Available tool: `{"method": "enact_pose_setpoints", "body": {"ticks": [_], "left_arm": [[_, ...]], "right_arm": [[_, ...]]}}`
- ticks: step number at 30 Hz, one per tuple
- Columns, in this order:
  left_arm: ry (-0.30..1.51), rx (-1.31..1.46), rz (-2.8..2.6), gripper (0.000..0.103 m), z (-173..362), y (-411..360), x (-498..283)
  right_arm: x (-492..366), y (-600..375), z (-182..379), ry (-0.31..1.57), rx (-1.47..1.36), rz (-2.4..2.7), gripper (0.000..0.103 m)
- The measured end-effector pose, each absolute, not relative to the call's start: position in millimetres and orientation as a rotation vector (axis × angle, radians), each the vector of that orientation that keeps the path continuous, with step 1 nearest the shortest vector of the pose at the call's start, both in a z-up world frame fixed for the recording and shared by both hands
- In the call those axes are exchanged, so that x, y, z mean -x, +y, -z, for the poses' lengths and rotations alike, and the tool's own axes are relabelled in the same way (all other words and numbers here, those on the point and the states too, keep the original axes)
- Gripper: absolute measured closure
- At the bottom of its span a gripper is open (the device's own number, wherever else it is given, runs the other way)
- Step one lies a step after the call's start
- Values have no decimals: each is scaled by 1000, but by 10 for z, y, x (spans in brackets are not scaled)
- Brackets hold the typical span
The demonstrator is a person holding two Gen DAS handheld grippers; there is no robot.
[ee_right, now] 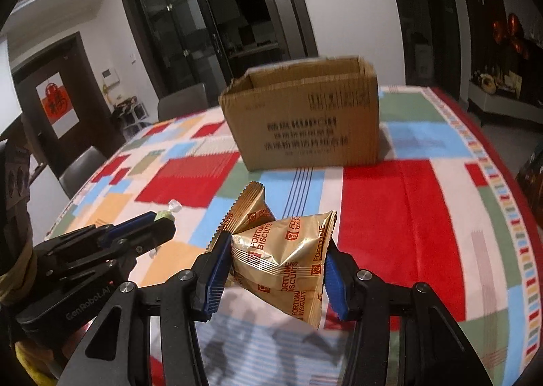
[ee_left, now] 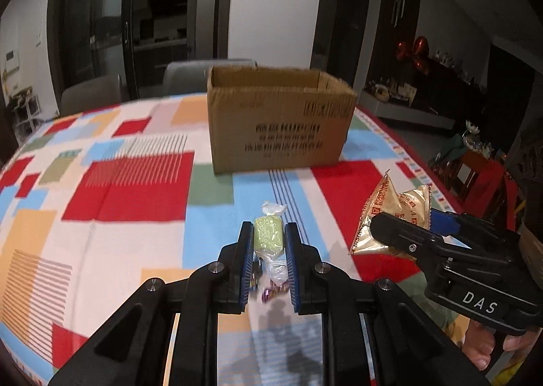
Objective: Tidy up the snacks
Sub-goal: 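Carry the gold biscuit bag and green candy over the box, then open both tools to drop the biscuit bag and green candy into the box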
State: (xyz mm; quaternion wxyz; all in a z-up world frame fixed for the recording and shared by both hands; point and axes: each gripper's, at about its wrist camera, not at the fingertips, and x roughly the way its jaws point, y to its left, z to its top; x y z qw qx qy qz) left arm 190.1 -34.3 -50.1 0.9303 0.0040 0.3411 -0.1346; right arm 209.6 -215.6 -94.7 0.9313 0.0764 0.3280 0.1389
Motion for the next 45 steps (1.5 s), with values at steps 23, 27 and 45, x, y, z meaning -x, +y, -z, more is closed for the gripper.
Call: {"method": "enact_pose_setpoints", "body": {"ticks": [23, 27, 45], "left_arm": [[487, -76, 292, 84, -308, -478, -2681], [484, -79, 294, 84, -323, -490, -2869], [521, -76, 306, 84, -183, -513, -3824]], "right_arm": [[-2894, -2320, 142, 507, -125, -250, 52], [-3082, -2330, 86, 491, -110, -244, 52], [-4053, -2263, 104, 476, -44, -224, 52]]}}
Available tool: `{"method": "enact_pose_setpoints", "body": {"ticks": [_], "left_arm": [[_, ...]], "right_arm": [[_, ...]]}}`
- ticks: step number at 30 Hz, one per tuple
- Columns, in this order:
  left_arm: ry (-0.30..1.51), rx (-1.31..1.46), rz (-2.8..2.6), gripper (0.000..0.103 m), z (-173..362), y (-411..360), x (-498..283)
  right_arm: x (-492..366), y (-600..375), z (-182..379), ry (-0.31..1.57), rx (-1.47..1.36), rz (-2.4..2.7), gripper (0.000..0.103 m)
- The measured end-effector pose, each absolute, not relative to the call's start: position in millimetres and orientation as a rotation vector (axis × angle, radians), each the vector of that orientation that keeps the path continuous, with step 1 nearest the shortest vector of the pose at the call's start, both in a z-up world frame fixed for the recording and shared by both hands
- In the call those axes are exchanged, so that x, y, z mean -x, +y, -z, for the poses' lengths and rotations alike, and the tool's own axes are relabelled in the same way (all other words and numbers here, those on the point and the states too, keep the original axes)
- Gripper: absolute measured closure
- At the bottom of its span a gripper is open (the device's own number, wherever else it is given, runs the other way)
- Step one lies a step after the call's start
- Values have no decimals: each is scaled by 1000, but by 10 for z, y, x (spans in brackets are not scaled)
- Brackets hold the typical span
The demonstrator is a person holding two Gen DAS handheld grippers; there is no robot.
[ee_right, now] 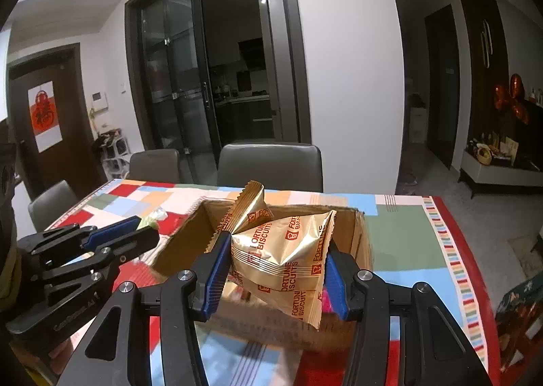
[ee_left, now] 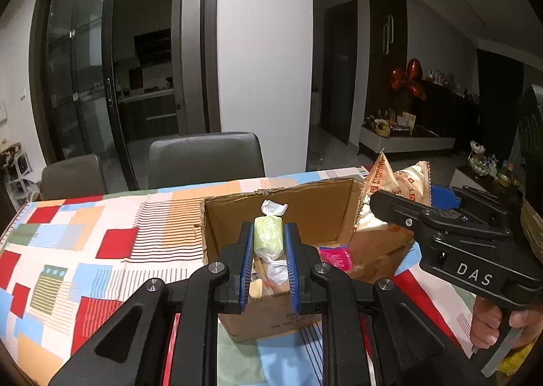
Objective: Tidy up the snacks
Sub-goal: 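Open both tools to drop the biscuit bag and green candy into the box, then withdraw both open tools and lower them toward the two twist candies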
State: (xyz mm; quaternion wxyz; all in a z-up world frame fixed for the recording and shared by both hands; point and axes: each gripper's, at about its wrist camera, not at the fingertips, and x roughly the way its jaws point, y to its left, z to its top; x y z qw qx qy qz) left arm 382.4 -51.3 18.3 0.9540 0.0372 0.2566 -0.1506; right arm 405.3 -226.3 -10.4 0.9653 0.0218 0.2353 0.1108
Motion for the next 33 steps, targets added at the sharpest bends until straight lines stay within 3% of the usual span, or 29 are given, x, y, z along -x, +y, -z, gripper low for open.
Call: {"method": "enact_pose_setpoints", "body": {"ticks": [5, 7, 8, 33], "left_arm": [[550, -79, 310, 84, -129, -541, -4064], [552, -85, 296, 61, -132, -537, -4108], [547, -85, 289, 57, -136, -542, -4116], [452, -145, 257, 51, -252, -252, -2890]], "right_arm": [[-4240, -2283, 136, 488, -36, -202, 47], [-4293, -2293, 147, 501, -27, -184, 36], [-4308, -2306, 155, 506, -30, -171, 30], [-3128, -2072, 130, 464, -24, -235, 30]]}}
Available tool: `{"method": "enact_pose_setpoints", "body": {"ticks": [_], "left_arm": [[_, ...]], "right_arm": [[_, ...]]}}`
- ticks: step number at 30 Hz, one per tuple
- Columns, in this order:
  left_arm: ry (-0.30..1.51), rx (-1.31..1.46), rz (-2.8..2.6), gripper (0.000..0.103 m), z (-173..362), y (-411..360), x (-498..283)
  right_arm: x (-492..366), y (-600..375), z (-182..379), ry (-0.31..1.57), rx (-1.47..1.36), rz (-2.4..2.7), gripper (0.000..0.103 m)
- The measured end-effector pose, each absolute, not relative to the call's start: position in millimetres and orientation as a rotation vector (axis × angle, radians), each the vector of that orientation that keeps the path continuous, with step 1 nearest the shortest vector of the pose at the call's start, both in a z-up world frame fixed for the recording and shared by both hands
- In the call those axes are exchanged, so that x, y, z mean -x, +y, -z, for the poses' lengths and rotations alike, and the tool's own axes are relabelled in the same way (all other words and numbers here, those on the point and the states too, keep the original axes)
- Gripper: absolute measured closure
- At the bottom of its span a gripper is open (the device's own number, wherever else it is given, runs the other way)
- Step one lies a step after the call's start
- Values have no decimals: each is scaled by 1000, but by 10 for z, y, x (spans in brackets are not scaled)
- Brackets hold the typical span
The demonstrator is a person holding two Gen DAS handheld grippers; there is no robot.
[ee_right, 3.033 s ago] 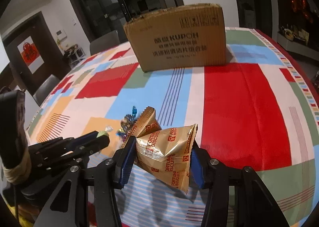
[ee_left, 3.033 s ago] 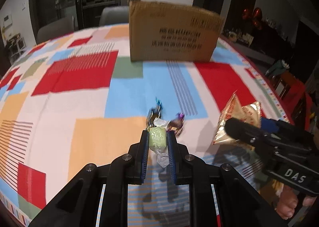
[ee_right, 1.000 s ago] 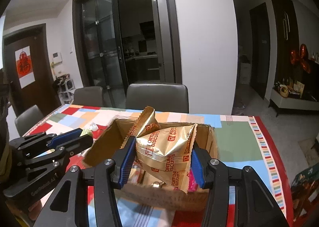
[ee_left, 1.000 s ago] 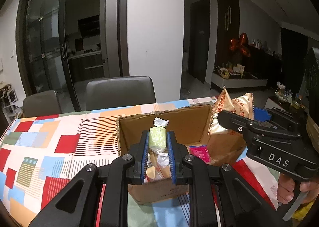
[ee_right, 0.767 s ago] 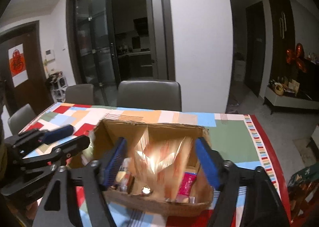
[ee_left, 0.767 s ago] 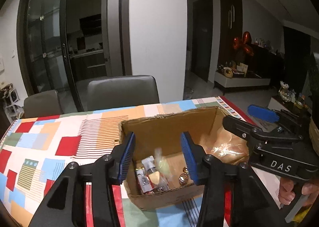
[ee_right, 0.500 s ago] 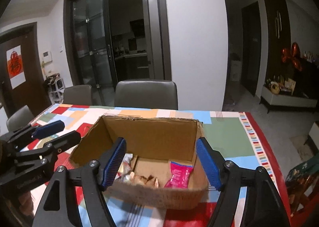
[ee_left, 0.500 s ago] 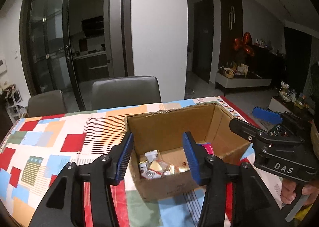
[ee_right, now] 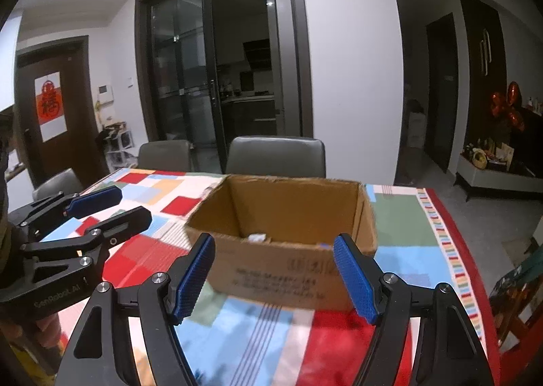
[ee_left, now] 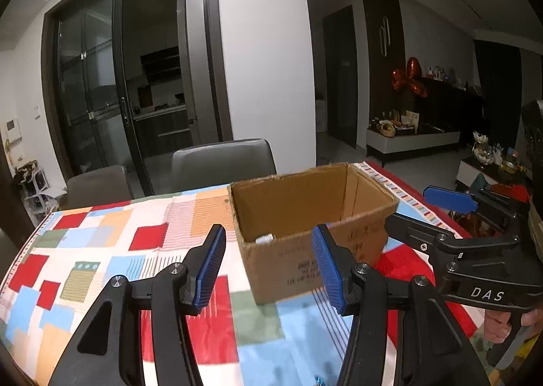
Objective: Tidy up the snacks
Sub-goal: 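Withdraw both open tools and lower them toward the two twist candies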
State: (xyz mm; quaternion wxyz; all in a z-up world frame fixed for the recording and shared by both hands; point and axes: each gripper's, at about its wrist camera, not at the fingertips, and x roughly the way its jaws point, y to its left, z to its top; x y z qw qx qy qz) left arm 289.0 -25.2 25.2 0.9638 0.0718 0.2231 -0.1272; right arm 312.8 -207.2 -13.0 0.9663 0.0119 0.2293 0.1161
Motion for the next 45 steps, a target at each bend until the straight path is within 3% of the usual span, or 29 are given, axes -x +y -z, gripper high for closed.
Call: {"method": "enact_pose_setpoints", "body": {"ticks": [28, 45], "left_arm": [[614, -232, 335, 51, 710, -56, -1900], [761, -205, 419, 61, 1278, -43, -2075]], "right_arm": [[-2176, -1681, 1142, 687, 86, -388, 31], [-2453, -1561, 1743, 858, 28, -449, 51]]}}
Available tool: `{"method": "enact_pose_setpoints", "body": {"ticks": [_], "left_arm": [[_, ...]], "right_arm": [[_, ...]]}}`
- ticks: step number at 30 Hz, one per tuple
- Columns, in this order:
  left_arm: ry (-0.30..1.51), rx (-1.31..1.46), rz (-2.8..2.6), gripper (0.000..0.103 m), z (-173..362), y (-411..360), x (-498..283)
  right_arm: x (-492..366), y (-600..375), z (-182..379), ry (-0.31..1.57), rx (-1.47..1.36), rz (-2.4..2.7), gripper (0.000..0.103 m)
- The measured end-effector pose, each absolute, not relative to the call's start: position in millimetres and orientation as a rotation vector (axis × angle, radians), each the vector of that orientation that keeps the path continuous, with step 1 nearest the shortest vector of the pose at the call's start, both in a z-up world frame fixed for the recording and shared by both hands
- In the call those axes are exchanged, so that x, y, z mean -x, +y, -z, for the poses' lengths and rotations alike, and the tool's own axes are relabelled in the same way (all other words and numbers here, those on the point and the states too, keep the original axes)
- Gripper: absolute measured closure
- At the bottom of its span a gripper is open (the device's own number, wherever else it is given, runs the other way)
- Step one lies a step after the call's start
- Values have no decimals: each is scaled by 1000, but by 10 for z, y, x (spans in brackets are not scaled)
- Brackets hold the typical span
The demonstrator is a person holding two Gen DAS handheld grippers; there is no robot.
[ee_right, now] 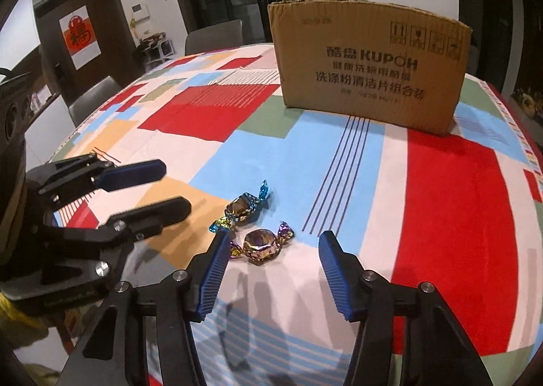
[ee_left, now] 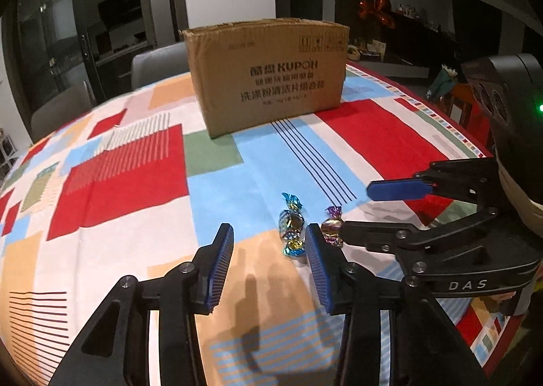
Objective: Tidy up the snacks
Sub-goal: 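Grasp the blue-gold twist candy with the left tool while the right tool grasps the purple-gold candy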
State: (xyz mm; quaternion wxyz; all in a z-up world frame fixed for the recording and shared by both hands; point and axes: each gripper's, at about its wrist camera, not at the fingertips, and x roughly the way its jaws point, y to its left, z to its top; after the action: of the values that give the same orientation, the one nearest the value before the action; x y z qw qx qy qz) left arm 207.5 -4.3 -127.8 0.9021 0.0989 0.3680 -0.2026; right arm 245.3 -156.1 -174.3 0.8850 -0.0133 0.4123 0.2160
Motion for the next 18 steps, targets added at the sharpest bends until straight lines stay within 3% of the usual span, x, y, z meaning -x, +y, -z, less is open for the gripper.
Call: {"method": "enact_pose_setpoints", "body": {"ticks": [14, 18], "left_arm": [[816, -163, 468, 67, 1411, -66, -2220], [822, -154, 479, 68, 1415, -86, -2249]], "right_arm": [[-2594, -1471, 1914, 895, 14, -480, 63], [-2596, -1479, 1912, 902, -15, -514, 74]]}}
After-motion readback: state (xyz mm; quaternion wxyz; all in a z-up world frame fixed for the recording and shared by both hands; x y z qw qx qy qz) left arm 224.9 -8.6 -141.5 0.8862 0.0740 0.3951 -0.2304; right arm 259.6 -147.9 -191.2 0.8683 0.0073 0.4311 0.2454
